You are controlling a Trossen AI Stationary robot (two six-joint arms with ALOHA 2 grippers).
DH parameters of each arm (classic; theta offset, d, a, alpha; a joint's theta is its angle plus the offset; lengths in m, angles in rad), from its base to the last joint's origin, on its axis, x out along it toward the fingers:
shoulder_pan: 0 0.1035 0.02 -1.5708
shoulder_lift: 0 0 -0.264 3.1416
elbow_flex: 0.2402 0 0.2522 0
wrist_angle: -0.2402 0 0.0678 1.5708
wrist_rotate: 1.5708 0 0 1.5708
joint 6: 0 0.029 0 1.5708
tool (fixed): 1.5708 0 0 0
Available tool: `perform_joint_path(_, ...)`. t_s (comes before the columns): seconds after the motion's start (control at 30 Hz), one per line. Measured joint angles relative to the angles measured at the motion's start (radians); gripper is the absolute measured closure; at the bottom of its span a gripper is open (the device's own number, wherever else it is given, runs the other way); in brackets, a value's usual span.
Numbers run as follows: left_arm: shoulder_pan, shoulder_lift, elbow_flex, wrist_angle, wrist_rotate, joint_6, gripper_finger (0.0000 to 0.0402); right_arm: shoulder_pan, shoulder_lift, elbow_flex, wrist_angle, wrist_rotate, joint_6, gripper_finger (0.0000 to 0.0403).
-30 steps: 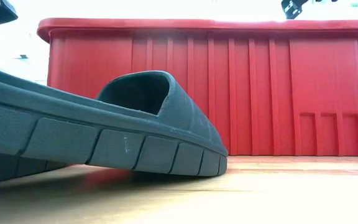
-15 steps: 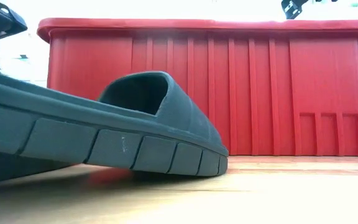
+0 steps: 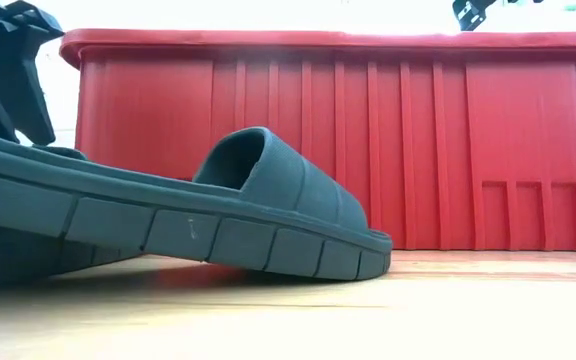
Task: Pick and place slides into bin
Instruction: Put the black slide into the red bin
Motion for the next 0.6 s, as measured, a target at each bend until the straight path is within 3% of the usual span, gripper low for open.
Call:
perform_joint_path(0.43,0.039,0.020,0.000,0.020,0.061,0.041,0.0229,0.000,0.000,0.000,0.000,-0.001,0.000,0.0273)
perform_joint_path(0.6,0.039,0.049,-0.001,0.029,0.080,0.061,0.0229,0.000,0.000,0.000,0.000,-0.070,0.001,0.0273)
